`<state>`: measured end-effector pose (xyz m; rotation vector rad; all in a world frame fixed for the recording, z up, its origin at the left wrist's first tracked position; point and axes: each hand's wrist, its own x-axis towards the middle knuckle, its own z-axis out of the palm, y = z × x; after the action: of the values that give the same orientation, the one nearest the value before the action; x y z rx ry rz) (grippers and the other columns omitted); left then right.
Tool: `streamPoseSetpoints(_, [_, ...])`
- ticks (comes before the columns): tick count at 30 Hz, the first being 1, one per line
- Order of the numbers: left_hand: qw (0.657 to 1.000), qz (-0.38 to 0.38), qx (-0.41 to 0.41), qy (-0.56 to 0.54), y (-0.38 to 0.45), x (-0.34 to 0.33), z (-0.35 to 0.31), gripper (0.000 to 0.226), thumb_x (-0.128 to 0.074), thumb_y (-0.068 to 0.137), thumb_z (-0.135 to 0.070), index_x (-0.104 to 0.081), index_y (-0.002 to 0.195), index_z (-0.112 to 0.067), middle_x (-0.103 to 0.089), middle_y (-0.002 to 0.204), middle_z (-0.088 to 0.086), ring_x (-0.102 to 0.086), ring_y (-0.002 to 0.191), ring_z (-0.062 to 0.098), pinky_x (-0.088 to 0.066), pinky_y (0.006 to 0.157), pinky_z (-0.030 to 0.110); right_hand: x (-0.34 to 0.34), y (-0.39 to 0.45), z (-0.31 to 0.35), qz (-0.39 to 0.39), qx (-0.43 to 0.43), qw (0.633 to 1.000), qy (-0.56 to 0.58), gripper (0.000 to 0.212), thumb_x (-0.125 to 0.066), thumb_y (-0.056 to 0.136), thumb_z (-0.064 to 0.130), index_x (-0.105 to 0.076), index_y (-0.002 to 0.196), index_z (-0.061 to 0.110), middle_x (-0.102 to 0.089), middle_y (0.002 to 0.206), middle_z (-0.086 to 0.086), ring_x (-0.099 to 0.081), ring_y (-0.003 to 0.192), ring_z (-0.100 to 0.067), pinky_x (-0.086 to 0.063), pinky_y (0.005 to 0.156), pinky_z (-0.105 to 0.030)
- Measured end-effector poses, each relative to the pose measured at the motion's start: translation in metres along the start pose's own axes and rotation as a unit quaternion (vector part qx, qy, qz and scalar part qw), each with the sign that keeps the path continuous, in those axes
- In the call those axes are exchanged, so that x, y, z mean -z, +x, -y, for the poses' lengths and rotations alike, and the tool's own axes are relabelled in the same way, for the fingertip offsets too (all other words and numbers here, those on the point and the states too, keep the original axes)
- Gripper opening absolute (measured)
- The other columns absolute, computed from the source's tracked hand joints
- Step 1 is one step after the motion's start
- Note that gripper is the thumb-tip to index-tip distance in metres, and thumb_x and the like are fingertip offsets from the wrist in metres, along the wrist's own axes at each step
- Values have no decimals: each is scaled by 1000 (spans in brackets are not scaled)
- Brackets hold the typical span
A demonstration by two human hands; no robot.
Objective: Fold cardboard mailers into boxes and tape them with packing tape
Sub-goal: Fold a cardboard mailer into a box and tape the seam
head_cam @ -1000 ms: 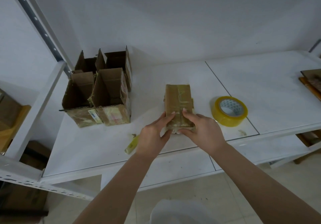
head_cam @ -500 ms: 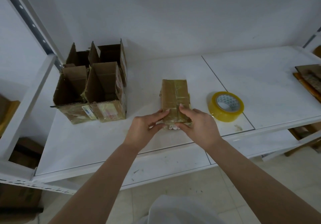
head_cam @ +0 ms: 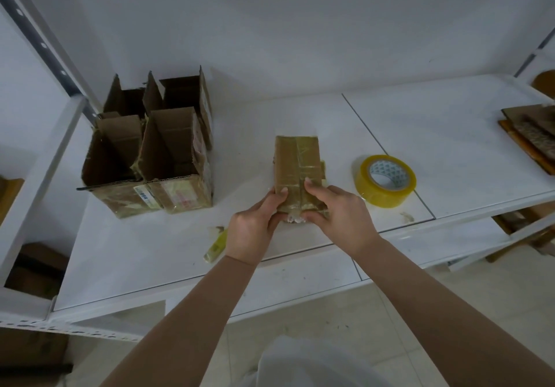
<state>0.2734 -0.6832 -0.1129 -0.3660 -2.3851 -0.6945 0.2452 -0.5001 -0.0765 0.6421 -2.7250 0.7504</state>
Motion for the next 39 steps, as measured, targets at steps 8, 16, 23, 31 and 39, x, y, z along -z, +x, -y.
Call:
streamPoseSetpoints(8, [995, 63, 74, -19, 10, 10, -19, 51, -80, 76, -24, -63, 122, -9, -60, 132, 12, -70, 65, 27, -60, 59, 41, -2, -7, -9, -23, 37, 998, 44, 67, -80, 78, 21, -52, 138, 11, -66, 92, -14, -66, 76, -31, -56, 69, -42])
streamPoseSetpoints(16, [995, 61, 76, -36, 11, 7, -23, 57, -80, 75, -18, -61, 129, -13, -66, 118, 21, -72, 64, 28, -60, 57, 41, -7, -18, -12, -98, -48, 991, -75, 47, -67, 72, 55, -61, 62, 10, -60, 54, -4, -57, 47, -26, -37, 44, -26])
streamPoseSetpoints(23, [988, 93, 114, -50, 12, 7, -19, 61, -79, 77, -22, -57, 133, -18, -62, 124, 21, -73, 77, 31, -60, 73, 45, -8, -24, -24, -96, 43, 993, -49, 36, -69, 85, 35, -63, 59, 10, -59, 52, -2, -52, 47, -23, -39, 46, -25])
streamPoseSetpoints(31, [983, 107, 134, -61, 12, 6, -19, 64, -77, 80, -23, -50, 138, -22, -59, 130, 17, -69, 101, 32, -57, 84, 46, 10, -11, -43, 2, 56, 997, -58, 15, -78, 80, 27, -76, 87, 13, -69, 66, -4, -63, 63, -28, -46, 57, -30])
streamPoseSetpoints(39, [978, 133, 145, -69, 18, 8, -16, 65, -77, 80, -22, -48, 139, -24, -62, 127, 15, -70, 96, 28, -54, 87, 40, 2, 3, -27, -3, 71, 992, -107, 46, -86, 68, 34, -54, 50, 7, -49, 41, -9, -48, 37, -26, -29, 49, -23])
